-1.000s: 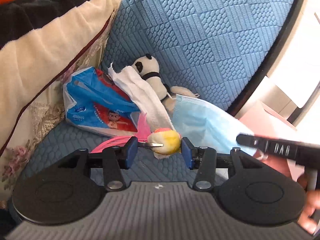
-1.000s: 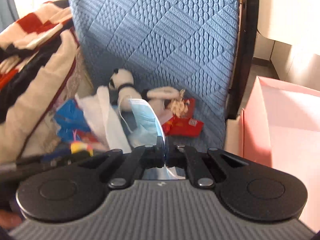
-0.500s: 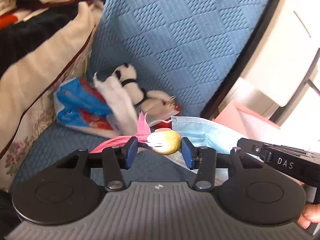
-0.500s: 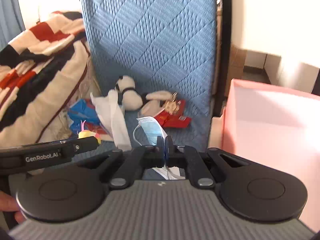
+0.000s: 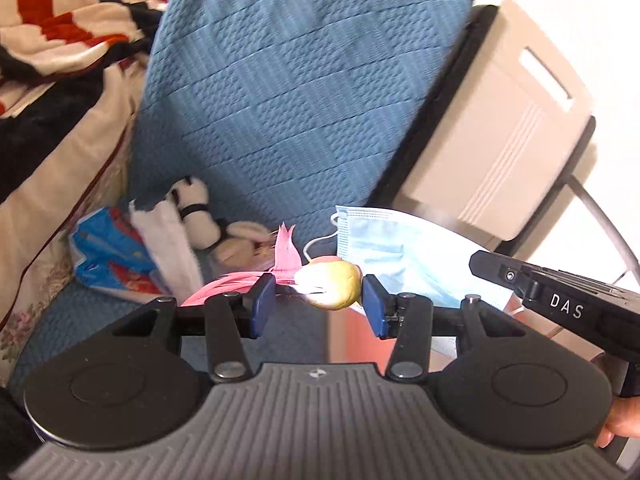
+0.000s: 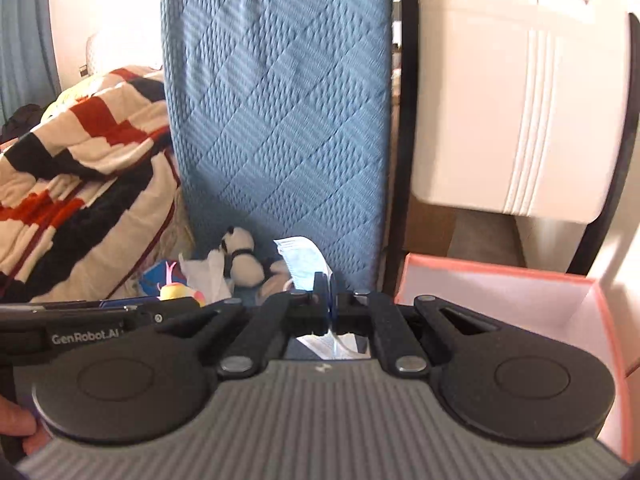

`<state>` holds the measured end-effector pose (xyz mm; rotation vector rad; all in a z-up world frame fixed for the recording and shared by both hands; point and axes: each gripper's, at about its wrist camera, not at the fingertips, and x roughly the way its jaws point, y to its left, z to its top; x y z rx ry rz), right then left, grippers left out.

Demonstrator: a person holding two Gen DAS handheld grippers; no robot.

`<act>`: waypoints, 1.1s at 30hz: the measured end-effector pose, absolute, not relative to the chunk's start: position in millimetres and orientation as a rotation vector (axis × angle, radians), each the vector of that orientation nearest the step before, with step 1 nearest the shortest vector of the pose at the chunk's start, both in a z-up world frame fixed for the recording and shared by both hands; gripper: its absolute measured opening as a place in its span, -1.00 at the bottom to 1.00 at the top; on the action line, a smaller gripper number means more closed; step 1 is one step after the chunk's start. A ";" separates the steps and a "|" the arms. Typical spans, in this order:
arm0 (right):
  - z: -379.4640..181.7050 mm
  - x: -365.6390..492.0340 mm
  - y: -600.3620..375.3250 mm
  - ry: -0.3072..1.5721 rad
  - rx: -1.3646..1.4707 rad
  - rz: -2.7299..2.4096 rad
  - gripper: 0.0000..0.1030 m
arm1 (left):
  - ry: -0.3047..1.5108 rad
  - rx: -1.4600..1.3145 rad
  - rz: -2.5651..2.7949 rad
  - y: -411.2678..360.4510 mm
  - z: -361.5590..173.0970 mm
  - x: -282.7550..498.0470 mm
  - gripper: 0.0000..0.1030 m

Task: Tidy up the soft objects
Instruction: 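Carry the feather toy and the mask over the pink-rimmed box with both tools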

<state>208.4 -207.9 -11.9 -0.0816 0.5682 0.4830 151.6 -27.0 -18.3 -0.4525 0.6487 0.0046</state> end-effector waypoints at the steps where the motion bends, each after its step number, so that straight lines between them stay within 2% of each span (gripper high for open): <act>1: -6.4 208.8 -211.9 0.562 -0.080 0.482 -0.91 | 0.648 -0.450 -0.003 -31.8 -13.8 153.5 0.04; 11: 33.4 211.2 -262.2 0.516 -0.079 0.429 -0.91 | 0.633 -0.443 -0.079 -87.8 25.4 175.7 0.04; 20: 50.1 223.0 -310.8 0.487 -0.108 0.357 -0.91 | 0.634 -0.425 -0.138 -137.3 40.0 199.4 0.04; 25: 37.3 231.6 -339.5 0.496 -0.113 0.310 -0.91 | 0.687 -0.412 -0.172 -165.8 18.8 213.6 0.04; 33: -28.9 242.1 -373.3 0.619 -0.106 0.256 -0.91 | 0.841 -0.410 -0.188 -197.0 -48.0 228.4 0.04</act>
